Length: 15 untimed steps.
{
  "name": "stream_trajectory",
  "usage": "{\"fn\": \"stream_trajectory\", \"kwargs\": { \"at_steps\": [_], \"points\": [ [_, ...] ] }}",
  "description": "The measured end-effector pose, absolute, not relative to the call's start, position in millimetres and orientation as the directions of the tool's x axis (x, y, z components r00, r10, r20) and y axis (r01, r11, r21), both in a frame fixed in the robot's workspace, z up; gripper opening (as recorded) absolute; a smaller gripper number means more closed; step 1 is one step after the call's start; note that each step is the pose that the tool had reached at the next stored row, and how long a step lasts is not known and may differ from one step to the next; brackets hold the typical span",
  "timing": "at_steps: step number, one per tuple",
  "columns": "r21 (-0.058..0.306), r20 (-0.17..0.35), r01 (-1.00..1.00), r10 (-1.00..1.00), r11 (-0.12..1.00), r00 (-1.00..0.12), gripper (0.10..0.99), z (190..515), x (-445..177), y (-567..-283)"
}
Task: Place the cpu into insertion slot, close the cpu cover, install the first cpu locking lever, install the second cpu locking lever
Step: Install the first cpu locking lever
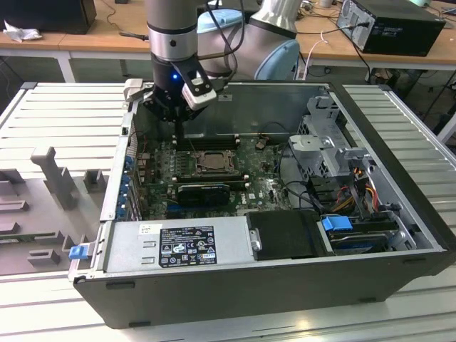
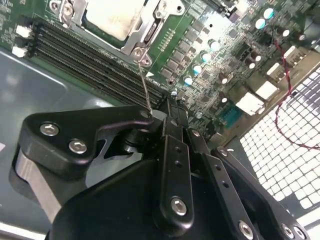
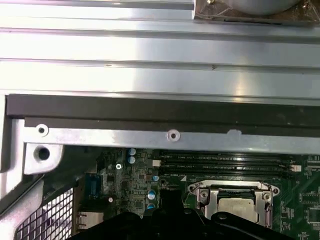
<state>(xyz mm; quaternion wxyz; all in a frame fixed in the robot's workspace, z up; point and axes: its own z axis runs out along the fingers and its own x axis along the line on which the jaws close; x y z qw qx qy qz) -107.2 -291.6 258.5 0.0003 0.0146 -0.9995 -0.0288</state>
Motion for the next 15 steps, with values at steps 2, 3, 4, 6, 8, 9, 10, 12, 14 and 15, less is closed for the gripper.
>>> {"fn": "stream_trajectory", "kwargs": {
  "at_steps": [2,3,4,6,8,9,10,12,14,15],
  "points": [
    [0.058,0.000,-0.029,-0.029,0.998,-1.000,0.106,258,-103,-291],
    [0.058,0.000,-0.029,-0.029,0.998,-1.000,0.106,258,-101,-291],
    [0.058,0.000,-0.029,-0.029,0.998,-1.000,0.106,258,-99,-291],
    [0.058,0.000,-0.029,-0.029,0.998,-1.000,0.106,258,-94,-291],
    [0.058,0.000,-0.029,-0.029,0.998,-1.000,0.106,258,-85,-291],
    [0.058,0.000,-0.029,-0.029,0.998,-1.000,0.106,257,-75,-291],
    [0.058,0.000,-0.029,-0.029,0.998,-1.000,0.106,257,-67,-291],
    [0.058,0.000,-0.029,-0.029,0.998,-1.000,0.106,256,-55,-291],
    [0.060,0.000,-0.030,-0.030,0.998,-1.000,0.106,255,-48,-291],
    [0.068,-0.001,-0.032,-0.032,0.997,-0.999,0.106,255,-48,-291]
  ]
}}
